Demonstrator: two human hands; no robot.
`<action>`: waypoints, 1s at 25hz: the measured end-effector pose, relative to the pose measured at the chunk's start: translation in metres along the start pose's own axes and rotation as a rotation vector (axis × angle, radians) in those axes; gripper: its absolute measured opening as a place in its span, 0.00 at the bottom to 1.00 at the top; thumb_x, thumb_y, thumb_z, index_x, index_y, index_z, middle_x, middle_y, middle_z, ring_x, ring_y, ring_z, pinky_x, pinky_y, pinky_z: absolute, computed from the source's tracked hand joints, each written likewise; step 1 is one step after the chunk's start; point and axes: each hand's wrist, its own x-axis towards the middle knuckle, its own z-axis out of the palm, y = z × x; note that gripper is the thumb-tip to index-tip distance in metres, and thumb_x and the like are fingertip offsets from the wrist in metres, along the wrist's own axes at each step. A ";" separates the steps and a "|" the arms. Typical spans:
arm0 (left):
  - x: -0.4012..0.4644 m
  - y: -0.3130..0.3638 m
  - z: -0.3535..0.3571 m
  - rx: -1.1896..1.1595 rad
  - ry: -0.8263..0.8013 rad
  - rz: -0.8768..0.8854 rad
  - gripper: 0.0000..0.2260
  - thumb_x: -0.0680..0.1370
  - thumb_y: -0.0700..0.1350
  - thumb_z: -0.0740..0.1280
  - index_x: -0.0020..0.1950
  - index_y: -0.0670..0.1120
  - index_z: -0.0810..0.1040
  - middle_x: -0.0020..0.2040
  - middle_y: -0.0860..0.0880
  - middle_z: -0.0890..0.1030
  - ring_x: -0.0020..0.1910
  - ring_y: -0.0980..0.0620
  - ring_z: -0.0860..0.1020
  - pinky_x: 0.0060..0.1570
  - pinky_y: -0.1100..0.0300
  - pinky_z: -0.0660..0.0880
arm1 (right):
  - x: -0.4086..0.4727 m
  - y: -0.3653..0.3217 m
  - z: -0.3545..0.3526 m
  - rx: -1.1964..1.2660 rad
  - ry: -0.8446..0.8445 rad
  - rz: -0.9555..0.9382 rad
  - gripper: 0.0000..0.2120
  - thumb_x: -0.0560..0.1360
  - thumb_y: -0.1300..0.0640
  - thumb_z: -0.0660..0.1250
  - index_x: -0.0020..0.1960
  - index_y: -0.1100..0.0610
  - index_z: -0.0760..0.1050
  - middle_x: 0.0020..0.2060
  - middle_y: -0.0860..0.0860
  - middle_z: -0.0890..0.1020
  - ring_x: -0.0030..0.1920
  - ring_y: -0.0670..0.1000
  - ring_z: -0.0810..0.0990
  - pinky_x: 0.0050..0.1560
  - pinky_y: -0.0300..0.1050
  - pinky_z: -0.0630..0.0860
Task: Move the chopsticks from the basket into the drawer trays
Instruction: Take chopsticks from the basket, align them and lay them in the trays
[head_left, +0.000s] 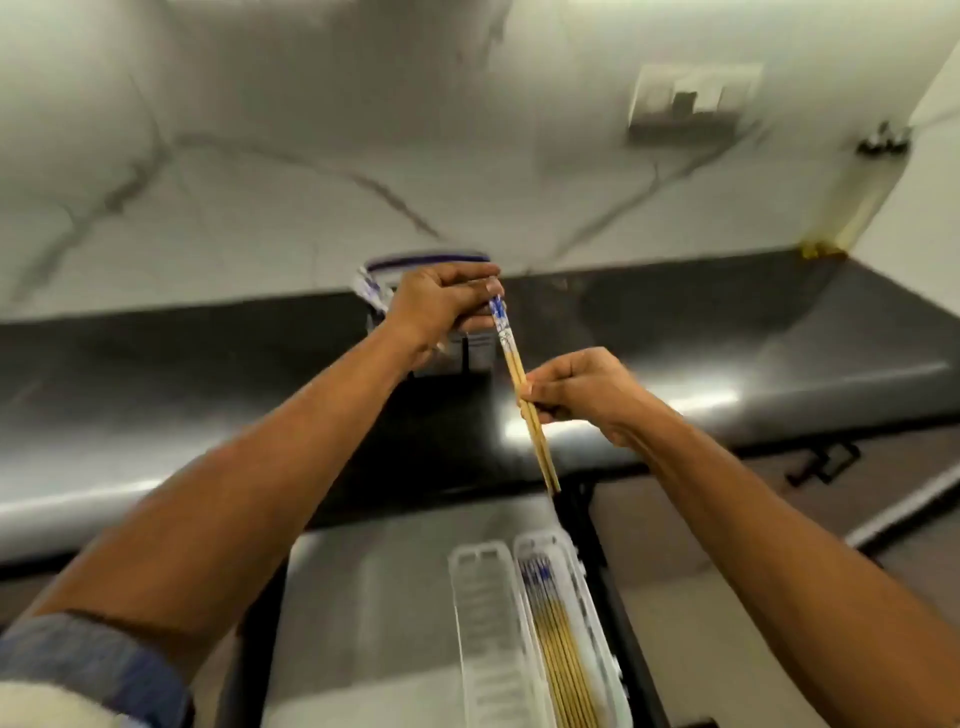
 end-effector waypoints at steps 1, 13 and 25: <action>-0.008 -0.031 0.006 -0.037 -0.005 -0.069 0.10 0.77 0.32 0.70 0.58 0.38 0.81 0.40 0.48 0.86 0.36 0.55 0.85 0.36 0.61 0.83 | -0.011 0.028 -0.001 -0.012 0.012 0.063 0.05 0.72 0.64 0.74 0.38 0.59 0.86 0.35 0.58 0.86 0.36 0.54 0.85 0.39 0.44 0.83; -0.153 -0.281 0.036 -0.175 0.154 -0.660 0.15 0.78 0.44 0.70 0.62 0.39 0.79 0.51 0.40 0.86 0.49 0.45 0.86 0.50 0.53 0.83 | -0.111 0.230 0.041 -0.505 0.157 0.558 0.06 0.76 0.58 0.71 0.41 0.55 0.82 0.35 0.50 0.83 0.34 0.46 0.80 0.38 0.45 0.79; -0.163 -0.302 0.017 -0.241 0.257 -0.760 0.07 0.80 0.42 0.68 0.54 0.40 0.81 0.50 0.37 0.86 0.50 0.40 0.85 0.56 0.46 0.81 | -0.071 0.261 0.081 -1.267 -0.006 0.606 0.08 0.78 0.66 0.64 0.51 0.59 0.81 0.46 0.54 0.85 0.44 0.54 0.85 0.42 0.49 0.84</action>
